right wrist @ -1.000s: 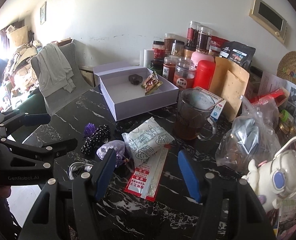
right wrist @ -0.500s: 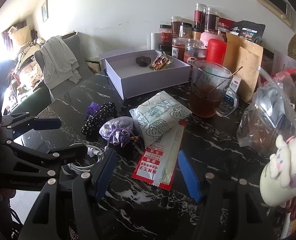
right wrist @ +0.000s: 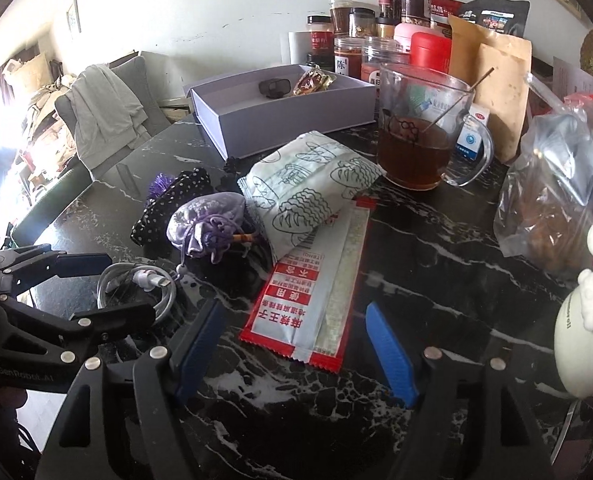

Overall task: Organize objects
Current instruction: 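Move left gripper to white cable coil while right gripper moves to red-and-white packet, then close left gripper on white cable coil while right gripper grasps red-and-white packet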

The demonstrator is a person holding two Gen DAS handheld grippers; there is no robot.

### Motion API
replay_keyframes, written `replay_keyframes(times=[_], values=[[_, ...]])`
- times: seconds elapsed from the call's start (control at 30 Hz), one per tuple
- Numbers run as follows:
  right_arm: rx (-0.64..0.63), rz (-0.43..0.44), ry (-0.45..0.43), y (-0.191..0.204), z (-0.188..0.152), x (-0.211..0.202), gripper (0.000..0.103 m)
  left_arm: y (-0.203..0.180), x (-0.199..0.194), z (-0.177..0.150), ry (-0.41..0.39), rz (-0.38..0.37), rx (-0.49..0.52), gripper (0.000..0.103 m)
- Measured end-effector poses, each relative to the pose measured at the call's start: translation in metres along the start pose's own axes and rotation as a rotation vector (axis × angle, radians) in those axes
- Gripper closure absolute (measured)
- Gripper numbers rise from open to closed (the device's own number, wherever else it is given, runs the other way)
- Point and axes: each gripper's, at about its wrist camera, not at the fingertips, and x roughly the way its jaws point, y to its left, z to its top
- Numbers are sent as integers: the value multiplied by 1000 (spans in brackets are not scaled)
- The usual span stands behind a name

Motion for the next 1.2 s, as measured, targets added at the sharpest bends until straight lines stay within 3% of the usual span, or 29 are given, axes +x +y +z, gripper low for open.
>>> replay_keyframes(times=[0.23,0.47,0.63,0.73,0.87,1.03,1.2], values=[[9,-2,28,1,4,18,29,-1,6,3,-12,17,19,12],[-17,-78,24,3,8,25,28,2,5,2,-13,12,22,11],[-17,-77,26,2,7,24,28,3,2,-2,-22,1,20,11],[-31,-71,25,3,7,21,43,0,0,-4,-25,-3,27,11],[-38,-66,27,3,3,18,45,-8,0,-8,-32,-4,54,11],[-42,-57,39,1,-5,9,45,-21,2,-15,-41,54,152,12],[-50,-50,52,-1,-17,-2,45,-24,0,-19,-58,44,154,15]])
